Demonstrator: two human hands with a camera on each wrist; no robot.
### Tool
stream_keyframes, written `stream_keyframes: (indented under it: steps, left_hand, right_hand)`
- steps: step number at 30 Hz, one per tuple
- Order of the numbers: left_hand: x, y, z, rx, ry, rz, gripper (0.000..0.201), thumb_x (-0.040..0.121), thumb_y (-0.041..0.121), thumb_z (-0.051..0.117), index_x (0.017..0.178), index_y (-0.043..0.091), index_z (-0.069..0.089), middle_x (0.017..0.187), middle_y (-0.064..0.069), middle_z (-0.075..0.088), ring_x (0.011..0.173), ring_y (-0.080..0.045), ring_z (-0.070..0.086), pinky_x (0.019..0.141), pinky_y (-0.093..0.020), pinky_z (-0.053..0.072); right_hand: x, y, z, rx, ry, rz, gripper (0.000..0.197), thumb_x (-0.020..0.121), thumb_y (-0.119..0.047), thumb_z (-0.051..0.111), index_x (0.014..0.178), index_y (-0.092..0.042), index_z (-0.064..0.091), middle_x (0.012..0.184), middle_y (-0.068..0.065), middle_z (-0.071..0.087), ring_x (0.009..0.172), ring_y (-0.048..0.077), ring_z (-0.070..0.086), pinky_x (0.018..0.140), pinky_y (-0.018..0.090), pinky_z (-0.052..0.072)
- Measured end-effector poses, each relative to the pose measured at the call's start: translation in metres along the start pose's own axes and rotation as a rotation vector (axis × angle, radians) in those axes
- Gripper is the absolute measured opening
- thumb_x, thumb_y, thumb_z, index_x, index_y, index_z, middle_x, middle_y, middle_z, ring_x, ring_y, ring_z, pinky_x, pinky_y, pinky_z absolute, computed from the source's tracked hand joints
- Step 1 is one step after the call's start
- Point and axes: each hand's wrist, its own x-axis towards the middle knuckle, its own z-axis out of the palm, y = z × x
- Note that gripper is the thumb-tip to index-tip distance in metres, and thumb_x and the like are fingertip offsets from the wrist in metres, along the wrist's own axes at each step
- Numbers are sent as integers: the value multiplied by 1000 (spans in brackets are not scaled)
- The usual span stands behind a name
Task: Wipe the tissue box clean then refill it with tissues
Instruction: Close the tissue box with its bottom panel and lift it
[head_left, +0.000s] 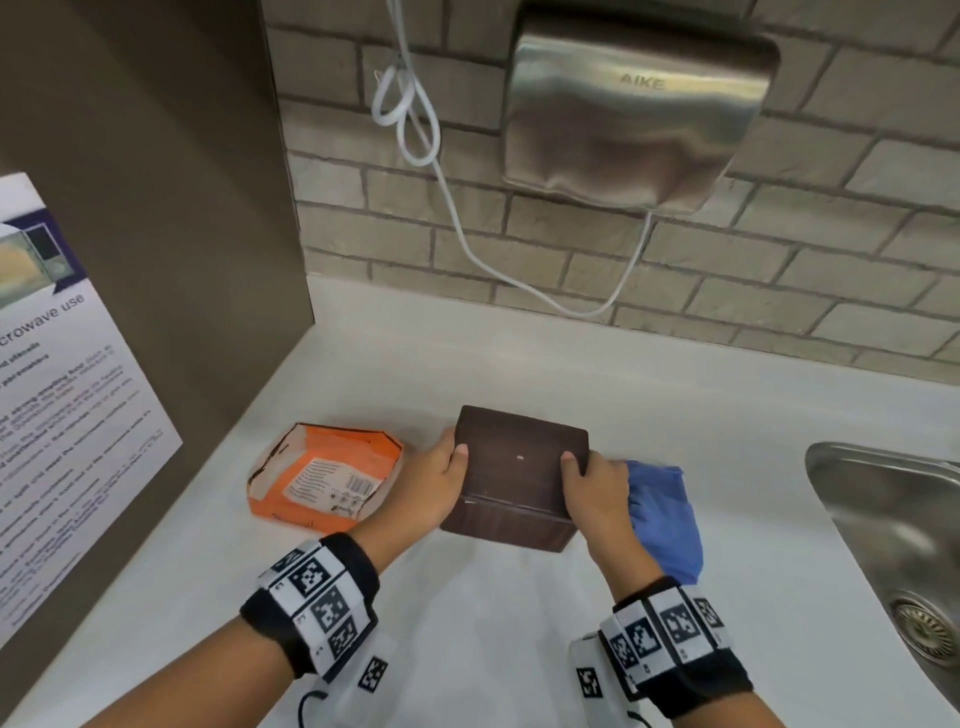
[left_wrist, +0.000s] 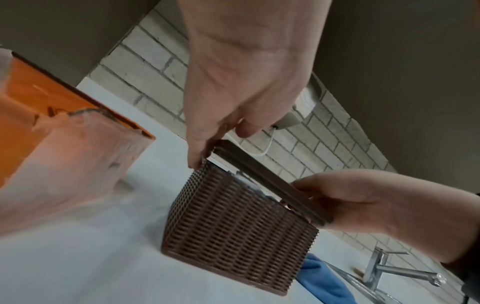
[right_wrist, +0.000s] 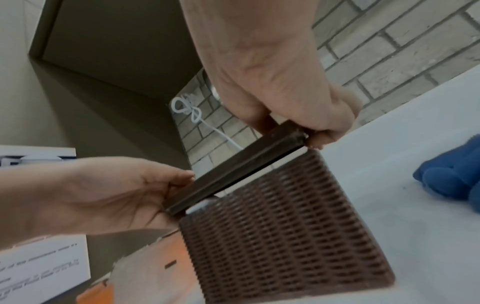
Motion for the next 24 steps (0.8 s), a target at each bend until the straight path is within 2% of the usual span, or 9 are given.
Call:
stream_keyframes:
  steps: [2, 5, 8, 11, 13, 16, 19, 22, 24]
  left_hand:
    - [0, -4, 1, 3, 15, 6, 35, 106, 19, 31, 136, 12, 48, 107, -4, 65, 92, -11, 59, 63, -1, 40]
    - [-2, -9, 3, -20, 9, 8, 35, 105, 18, 32, 136, 14, 48, 109, -3, 65, 94, -12, 59, 66, -2, 41]
    - [-5, -12, 7, -2, -33, -1, 38, 105, 18, 33, 141, 14, 41, 116, -4, 64, 103, -17, 61, 84, -20, 48]
    - [-4, -16, 11, 12, -42, 5, 46, 104, 16, 34, 150, 12, 29, 130, -5, 58, 115, -18, 57, 99, -26, 46]
    - [0, -17, 11, 19, -31, 0, 48, 104, 14, 35, 151, 12, 28, 129, -3, 57, 114, -17, 57, 99, -24, 45]
    - [6, -20, 11, 39, -27, -15, 49, 104, 17, 35, 152, 13, 27, 131, -7, 58, 116, -21, 58, 101, -31, 47]
    - [10, -22, 13, -23, -58, -70, 49, 104, 21, 35, 152, 18, 26, 126, -4, 59, 111, -19, 59, 99, -35, 50]
    - [14, -17, 14, -152, -85, -172, 41, 103, 28, 40, 143, 18, 37, 125, -4, 61, 106, -17, 60, 90, -27, 51]
    - [19, -13, 14, -234, -87, -234, 38, 101, 32, 46, 136, 18, 42, 122, -3, 62, 104, -17, 61, 87, -25, 51]
  right_hand:
    - [-4, 1, 2, -37, 16, -11, 44, 96, -32, 45, 111, 7, 58, 117, 30, 50, 107, 44, 50, 94, 44, 43]
    - [-8, 2, 2, -57, 34, -40, 43, 97, -31, 43, 115, 5, 55, 117, 29, 48, 107, 43, 49, 94, 45, 43]
    - [-9, 3, 3, -68, 71, -58, 42, 97, -30, 42, 121, 3, 52, 116, 29, 48, 106, 42, 48, 93, 42, 40]
    - [-9, 4, 7, -71, 101, -68, 43, 97, -30, 42, 124, 2, 51, 116, 30, 48, 107, 42, 47, 94, 42, 39]
    - [-7, 3, 8, -66, 90, -50, 45, 97, -32, 43, 128, 0, 49, 119, 30, 47, 110, 42, 46, 96, 44, 39]
    - [-4, 5, 12, 44, 20, -14, 46, 98, -32, 41, 135, -5, 42, 125, 30, 46, 115, 42, 46, 99, 44, 39]
    - [-4, 7, 14, 242, -26, -38, 43, 98, -29, 40, 135, -7, 41, 123, 22, 55, 110, 33, 53, 96, 40, 45]
    - [-5, 7, 5, 463, -148, 55, 48, 93, -36, 53, 135, -15, 40, 117, 4, 56, 104, 18, 54, 91, 33, 47]
    - [-3, 10, 1, 622, -280, 174, 53, 83, -42, 66, 126, -19, 47, 113, 0, 61, 100, 17, 61, 86, 33, 53]
